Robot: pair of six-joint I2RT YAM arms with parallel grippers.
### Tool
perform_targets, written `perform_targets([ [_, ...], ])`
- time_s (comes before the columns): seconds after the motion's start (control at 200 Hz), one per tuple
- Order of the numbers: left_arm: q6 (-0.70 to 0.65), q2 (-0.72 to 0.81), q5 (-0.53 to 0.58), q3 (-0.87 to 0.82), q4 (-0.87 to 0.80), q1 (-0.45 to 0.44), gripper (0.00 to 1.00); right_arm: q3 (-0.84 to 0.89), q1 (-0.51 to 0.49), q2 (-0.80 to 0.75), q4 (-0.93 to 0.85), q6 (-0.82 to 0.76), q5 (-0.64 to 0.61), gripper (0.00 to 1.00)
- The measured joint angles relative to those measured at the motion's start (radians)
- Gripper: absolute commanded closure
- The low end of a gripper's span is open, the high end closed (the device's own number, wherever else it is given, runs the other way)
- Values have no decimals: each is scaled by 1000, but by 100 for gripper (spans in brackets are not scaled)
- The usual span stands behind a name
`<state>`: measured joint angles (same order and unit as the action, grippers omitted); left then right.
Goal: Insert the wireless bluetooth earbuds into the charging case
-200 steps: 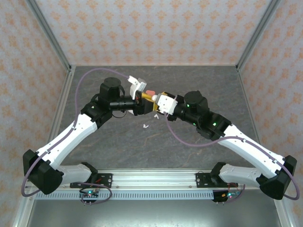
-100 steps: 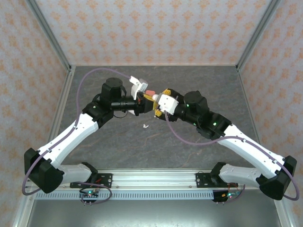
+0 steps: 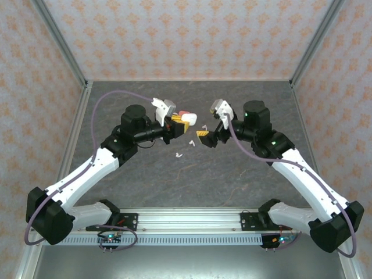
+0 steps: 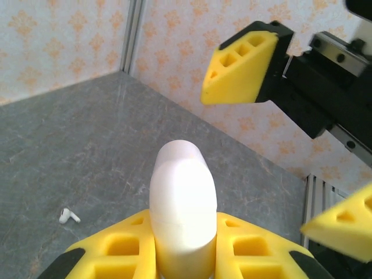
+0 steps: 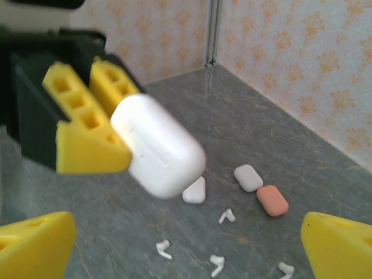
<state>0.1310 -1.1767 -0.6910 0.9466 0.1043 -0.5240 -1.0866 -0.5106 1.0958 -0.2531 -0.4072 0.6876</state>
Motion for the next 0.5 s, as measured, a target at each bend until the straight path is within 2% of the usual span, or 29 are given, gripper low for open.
perform_targets([
  [0.19,-26,1,-25,-3,49,0,96,-38,8,73,40,126,32,6],
  [0.5,-75,9,-45,-3,48,0,97,-66,13,109,60,200,27,13],
])
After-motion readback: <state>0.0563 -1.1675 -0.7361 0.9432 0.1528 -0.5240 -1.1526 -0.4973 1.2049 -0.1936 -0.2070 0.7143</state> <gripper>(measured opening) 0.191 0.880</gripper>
